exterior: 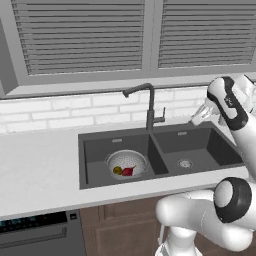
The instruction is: Put the colander in the sink, put the pear, kiwi in the colander, and turn on the sink faucet and pour water over the colander.
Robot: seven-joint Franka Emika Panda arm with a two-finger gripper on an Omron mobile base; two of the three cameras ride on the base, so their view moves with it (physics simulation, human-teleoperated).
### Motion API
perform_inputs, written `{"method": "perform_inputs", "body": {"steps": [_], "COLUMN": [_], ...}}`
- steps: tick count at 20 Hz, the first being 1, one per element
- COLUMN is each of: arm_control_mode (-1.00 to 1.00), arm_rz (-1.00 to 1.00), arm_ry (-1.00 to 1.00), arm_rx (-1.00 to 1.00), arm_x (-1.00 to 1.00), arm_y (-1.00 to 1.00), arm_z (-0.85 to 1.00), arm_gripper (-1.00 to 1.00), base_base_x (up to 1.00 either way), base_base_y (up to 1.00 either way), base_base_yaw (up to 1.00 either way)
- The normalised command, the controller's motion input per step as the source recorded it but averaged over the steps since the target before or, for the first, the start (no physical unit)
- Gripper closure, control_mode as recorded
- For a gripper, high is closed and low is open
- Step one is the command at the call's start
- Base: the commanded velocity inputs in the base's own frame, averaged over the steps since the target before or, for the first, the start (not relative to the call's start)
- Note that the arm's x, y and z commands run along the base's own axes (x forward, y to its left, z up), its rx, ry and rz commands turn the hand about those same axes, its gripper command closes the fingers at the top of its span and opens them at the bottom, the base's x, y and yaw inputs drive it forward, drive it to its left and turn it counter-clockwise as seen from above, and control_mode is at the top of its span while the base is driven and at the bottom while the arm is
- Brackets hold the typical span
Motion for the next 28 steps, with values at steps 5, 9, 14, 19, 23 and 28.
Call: {"method": "perform_inputs", "body": {"steps": [5,9,14,19,23,28], "arm_control_mode": [-1.0,-1.0,-1.0,-1.0,-1.0,-1.0], "arm_rz": [0.42,0.29,0.05,-0.02,-0.05,0.0], "arm_ry": [-0.42,-0.43,-0.18,-0.03,0.0,0.0], "arm_rx": [-0.01,-0.04,0.05,0.16,0.2,0.23], "arm_x": [0.47,0.08,0.4,0.51,0.33,0.22], "arm_y": [-0.31,-0.2,-0.12,0.0,-0.08,-0.3], "arm_z": [-0.35,-0.37,-0.07,-0.08,-0.12,-0.13], "arm_gripper": [-1.0,-1.0,-1.0,-1.0,-1.0,-1.0], "base_base_x": [0.0,0.0,0.0,0.0,0.0,0.0], "base_base_y": [0.0,0.0,0.0,0.0,0.0,0.0], "base_base_yaw": [0.0,0.0,0.0,0.0,0.0,0.0]}}
